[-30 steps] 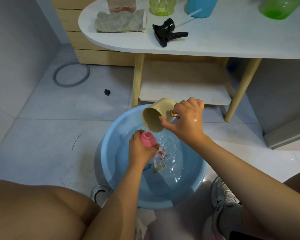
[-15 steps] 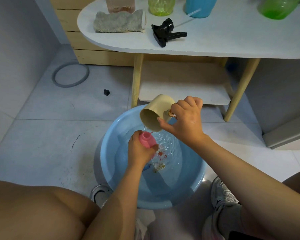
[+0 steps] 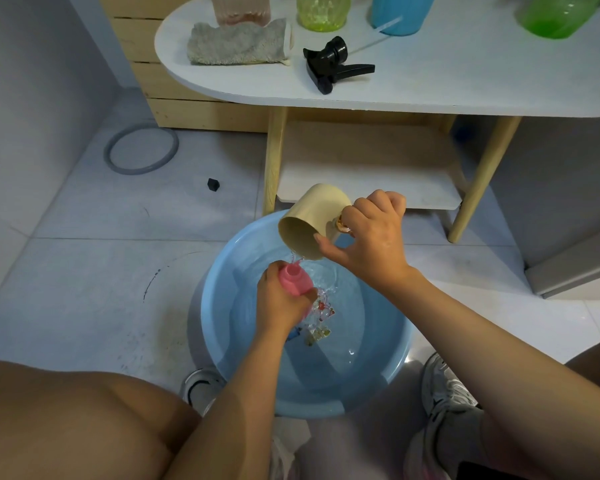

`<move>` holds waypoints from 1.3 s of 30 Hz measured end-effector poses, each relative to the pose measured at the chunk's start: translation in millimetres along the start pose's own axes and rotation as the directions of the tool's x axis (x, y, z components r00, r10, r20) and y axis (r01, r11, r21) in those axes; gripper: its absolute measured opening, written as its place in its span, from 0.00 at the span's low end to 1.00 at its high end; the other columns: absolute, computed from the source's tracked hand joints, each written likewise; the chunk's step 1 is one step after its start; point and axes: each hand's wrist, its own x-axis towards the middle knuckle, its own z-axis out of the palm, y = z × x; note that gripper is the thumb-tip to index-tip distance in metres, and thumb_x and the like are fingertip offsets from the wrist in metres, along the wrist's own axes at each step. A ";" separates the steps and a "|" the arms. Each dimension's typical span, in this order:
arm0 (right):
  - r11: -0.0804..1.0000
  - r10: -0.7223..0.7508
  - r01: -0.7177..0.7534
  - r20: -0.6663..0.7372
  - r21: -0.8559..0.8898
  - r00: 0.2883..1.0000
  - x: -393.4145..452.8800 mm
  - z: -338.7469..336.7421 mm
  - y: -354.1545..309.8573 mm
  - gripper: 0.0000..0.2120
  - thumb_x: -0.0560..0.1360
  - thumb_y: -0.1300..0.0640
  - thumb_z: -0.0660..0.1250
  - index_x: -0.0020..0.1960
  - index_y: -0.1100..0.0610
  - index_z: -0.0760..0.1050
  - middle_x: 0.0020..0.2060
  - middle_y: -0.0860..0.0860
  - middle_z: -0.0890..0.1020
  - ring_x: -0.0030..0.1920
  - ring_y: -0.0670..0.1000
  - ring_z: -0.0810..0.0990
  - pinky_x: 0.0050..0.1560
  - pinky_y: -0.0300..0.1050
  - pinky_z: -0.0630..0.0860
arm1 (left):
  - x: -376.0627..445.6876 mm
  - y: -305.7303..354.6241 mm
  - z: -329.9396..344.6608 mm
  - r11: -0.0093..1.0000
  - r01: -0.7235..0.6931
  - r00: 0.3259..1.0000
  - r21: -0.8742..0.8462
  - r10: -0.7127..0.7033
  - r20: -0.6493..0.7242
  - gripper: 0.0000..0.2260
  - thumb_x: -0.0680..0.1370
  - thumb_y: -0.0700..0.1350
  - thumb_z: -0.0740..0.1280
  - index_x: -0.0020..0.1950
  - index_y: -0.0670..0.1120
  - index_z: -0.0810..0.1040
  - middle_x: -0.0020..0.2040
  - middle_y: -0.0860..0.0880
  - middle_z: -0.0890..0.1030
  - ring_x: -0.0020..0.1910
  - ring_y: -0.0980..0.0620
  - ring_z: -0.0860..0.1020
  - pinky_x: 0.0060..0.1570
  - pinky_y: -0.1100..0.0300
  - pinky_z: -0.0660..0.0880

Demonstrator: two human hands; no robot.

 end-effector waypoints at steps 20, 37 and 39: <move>0.997 -0.045 0.045 -0.013 0.056 0.999 0.4 0.3 0.6 0.21 0.68 0.44 0.71 0.30 0.59 0.69 0.27 0.52 0.71 0.36 0.52 0.64 0.46 0.46 0.60 | 0.8 4.3 0.1 0.999 0.010 1.000 -0.036 -0.009 0.008 0.26 0.66 0.46 0.77 0.60 0.48 0.70 0.54 0.52 0.74 0.51 0.54 0.72 0.48 0.62 0.68; 0.982 -0.176 0.178 -0.045 0.056 0.983 3.0 -3.8 -6.4 0.20 0.68 0.46 0.72 0.31 0.60 0.71 0.29 0.52 0.72 0.38 0.52 0.65 0.47 0.46 0.62 | 1.9 5.8 2.0 0.999 0.027 1.000 -0.047 -0.028 -0.009 0.24 0.66 0.49 0.77 0.57 0.48 0.72 0.52 0.49 0.78 0.48 0.51 0.76 0.42 0.63 0.69; 0.982 -0.178 0.181 -0.053 0.057 0.983 3.9 -4.5 -6.9 0.20 0.67 0.46 0.73 0.31 0.60 0.71 0.29 0.52 0.73 0.38 0.52 0.66 0.47 0.46 0.62 | 2.0 5.9 1.6 0.999 0.025 1.000 -0.044 -0.026 -0.008 0.23 0.66 0.48 0.77 0.57 0.48 0.71 0.52 0.50 0.77 0.48 0.51 0.76 0.41 0.64 0.69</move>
